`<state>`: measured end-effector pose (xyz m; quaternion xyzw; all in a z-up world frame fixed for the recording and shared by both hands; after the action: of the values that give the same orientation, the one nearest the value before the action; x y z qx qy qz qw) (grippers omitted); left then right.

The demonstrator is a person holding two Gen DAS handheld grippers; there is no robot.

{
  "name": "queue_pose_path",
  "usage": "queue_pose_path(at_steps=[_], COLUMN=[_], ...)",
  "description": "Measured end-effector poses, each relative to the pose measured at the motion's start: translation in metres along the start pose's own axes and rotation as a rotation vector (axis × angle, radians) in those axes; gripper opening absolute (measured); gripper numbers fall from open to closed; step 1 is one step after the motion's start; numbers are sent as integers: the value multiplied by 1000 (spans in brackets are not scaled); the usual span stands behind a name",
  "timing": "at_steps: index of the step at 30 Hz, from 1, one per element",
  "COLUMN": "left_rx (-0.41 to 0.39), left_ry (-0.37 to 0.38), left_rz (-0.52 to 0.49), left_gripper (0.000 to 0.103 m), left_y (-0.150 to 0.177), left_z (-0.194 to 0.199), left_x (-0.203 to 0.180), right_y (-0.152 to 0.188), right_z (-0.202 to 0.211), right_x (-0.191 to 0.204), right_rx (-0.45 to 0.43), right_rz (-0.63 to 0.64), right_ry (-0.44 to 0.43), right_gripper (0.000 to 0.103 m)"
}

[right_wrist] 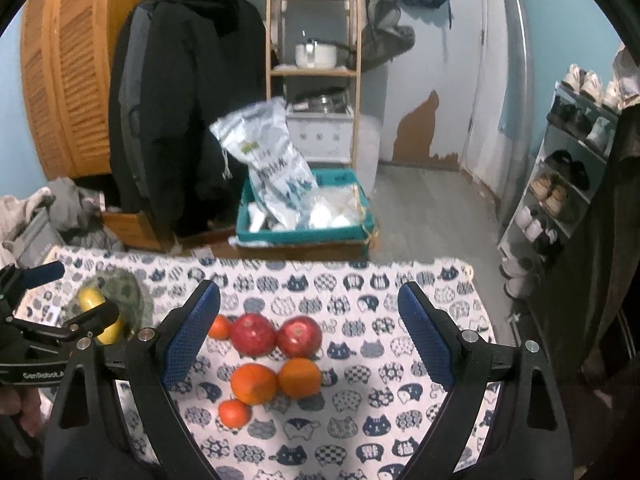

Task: Organize fruits

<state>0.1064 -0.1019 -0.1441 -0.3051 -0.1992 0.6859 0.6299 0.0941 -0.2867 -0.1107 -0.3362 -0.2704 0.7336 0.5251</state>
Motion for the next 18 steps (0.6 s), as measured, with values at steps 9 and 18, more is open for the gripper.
queue_pose_path(at_steps=[9,18], left_rx=[128,247], left_ry=[-5,-37], left_rz=[12,-11], left_gripper=[103,103], left_y=[32,68], left_z=[-53,-104], left_x=[-10,-21], right_y=[39,91], right_z=[-46,-94], right_x=[-4,-1], right_rx=[167,352], right_rz=[-16,-48], right_ry=[-31,-74], right_gripper=[89,89])
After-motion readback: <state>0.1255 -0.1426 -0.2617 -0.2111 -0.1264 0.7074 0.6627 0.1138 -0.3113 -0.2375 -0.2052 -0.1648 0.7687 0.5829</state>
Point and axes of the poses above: each gripper's, at about its wrist camera, not at the fingertips, and z roughly against the way its jaws point, x to its left, y to its underside, the point moved 6 cm from there along -z, roughly the way its jaws point, and after that the axes turned 15 degrees about z, right-handed, at the moved point
